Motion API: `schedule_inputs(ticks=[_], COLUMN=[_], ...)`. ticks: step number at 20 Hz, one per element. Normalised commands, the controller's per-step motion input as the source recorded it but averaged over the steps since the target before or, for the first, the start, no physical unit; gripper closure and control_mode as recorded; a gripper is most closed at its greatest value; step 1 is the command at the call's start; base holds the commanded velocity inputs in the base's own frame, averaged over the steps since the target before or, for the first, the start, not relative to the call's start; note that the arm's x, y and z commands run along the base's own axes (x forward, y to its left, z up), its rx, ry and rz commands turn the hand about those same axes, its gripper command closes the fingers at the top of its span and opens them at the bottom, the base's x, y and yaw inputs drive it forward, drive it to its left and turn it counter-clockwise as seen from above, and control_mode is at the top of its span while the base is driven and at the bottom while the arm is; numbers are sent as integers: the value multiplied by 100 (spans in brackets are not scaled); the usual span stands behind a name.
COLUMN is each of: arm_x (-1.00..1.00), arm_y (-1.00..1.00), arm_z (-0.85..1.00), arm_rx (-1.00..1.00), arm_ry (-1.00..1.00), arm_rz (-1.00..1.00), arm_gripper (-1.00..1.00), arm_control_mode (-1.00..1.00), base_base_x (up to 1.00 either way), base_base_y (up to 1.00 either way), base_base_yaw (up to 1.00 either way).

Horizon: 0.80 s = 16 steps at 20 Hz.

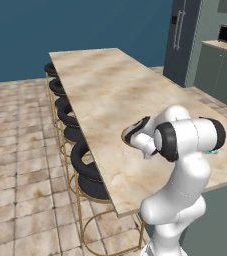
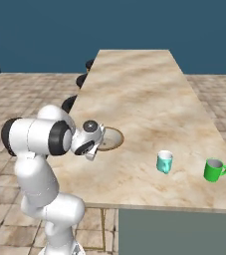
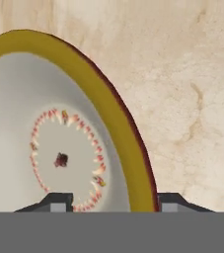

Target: Clear the mugs and bowl far away from the sink.

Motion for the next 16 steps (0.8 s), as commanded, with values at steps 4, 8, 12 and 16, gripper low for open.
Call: schedule_inputs(ticks=[4, 8, 12, 16], arm_x=[-28, -24, -31, -43], arm_y=[0, 0, 0, 0], arm_z=[67, 94, 100, 100], arm_rx=[0, 0, 0, 0], arm_ry=[-15, -8, -4, 0], arm_rz=[0, 0, 5, 8], arm_gripper=[-100, -100, -100, -100], arm_control_mode=[-100, -100, -100, -100], base_base_x=[0, 0, 0, 0], base_base_y=[0, 0, 0, 0], base_base_yaw=[0, 0, 0, 0])
